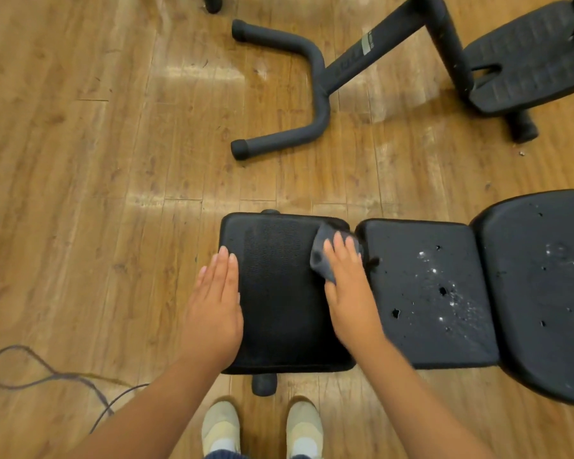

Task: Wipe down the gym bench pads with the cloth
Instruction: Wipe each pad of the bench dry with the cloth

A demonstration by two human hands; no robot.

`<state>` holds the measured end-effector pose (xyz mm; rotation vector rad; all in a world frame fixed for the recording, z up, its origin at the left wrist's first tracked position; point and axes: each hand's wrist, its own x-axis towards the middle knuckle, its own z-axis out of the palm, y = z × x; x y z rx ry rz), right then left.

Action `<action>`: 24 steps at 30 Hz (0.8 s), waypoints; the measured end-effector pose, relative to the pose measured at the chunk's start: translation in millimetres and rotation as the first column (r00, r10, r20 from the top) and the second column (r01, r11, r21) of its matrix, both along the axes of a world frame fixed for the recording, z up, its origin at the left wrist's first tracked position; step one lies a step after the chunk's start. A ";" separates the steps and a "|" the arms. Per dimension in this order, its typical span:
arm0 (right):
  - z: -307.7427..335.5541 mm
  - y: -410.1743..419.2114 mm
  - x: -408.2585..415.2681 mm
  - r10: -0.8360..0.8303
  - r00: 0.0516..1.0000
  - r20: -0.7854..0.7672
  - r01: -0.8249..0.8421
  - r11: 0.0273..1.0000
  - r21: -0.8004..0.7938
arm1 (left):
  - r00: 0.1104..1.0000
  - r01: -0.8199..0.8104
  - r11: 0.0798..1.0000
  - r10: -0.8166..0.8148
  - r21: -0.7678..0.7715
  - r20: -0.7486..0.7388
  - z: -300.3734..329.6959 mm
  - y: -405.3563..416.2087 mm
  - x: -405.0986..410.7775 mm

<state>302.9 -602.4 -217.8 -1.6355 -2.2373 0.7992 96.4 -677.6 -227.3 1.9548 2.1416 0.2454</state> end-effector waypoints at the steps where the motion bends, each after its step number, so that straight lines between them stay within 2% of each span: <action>1: -2.6 -23.5 4.8 0.007 1.000 0.009 -0.007 1.000 0.000 | 1.000 -0.003 1.000 0.003 -0.001 -0.002 0.5 0.2 -0.1; 3: -13.7 -71.8 17.4 0.030 0.999 0.031 -0.030 1.000 0.009 | 1.000 -0.009 1.000 0.009 -0.012 -0.006 0.9 0.2 -0.4; 5: -24.8 -106.8 27.2 0.081 0.987 0.135 -0.083 0.997 0.006 | 1.000 -0.010 1.000 0.010 -0.020 -0.010 1.5 -0.2 -0.2; 7: -32.2 -120.0 25.8 0.068 0.971 0.231 -0.077 0.996 0.033 | 1.000 -0.014 1.000 0.013 -0.025 -0.008 2.3 0.9 -1.0; 10: -30.4 -120.8 15.6 0.014 0.971 0.239 -0.040 0.994 0.106 | 1.000 -0.021 0.999 0.021 -0.028 -0.004 2.1 1.6 -0.1; 17: -21.0 -36.7 -13.8 -0.205 0.974 0.092 0.193 0.973 0.130 | 1.000 0.005 1.000 -0.005 0.023 0.014 2.2 2.1 -1.6; 19: -15.0 -5.6 -22.6 -0.248 0.968 0.046 0.243 0.966 0.088 | 1.000 0.010 1.000 -0.010 0.026 0.021 2.3 1.6 -1.3; 24: -5.2 46.2 -42.3 -0.302 0.947 0.108 0.297 0.953 0.057 | 0.999 0.012 0.999 -0.013 0.033 0.035 1.3 1.8 -2.2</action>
